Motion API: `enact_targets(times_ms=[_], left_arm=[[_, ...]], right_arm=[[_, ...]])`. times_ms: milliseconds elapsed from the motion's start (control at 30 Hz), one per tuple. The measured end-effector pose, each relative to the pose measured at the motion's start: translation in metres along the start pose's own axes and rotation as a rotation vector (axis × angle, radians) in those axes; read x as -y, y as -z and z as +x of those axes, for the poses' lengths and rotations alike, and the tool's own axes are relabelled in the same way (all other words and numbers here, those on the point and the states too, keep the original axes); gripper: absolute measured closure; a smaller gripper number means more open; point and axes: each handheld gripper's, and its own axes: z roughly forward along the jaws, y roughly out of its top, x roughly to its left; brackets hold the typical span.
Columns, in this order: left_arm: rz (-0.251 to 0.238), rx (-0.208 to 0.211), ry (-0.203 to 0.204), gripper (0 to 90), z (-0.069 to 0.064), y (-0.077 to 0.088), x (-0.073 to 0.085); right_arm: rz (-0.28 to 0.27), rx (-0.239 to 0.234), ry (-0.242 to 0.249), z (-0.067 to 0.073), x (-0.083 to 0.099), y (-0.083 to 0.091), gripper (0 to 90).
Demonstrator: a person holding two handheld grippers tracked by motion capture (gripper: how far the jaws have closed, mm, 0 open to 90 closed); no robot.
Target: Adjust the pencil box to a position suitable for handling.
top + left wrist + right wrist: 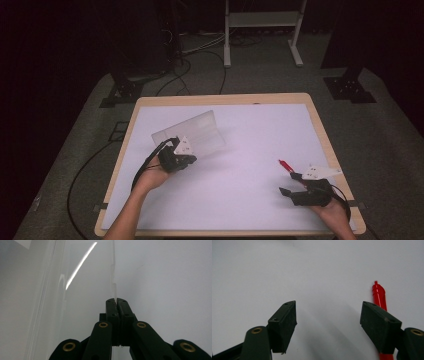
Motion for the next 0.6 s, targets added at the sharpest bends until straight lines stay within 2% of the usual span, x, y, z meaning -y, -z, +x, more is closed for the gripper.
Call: enact_targets(times_ms=[167,233,600], left_arm=[[-0.012,0.013,-0.02,89.3,-0.005,-0.001,-0.008],[-0.022,0.031,-0.021,89.4,-0.006,-0.002,-0.01],[-0.012,0.065,-0.066,89.4,-0.018,-0.013,-0.021]], right_arm=[[-0.004,0.006,-0.004,-0.001,0.0,0.002,28.3],[-0.004,0.006,-0.007,-0.002,0.0,0.002,28.3],[-0.006,0.016,-0.009,-0.004,0.001,0.004,28.3]])
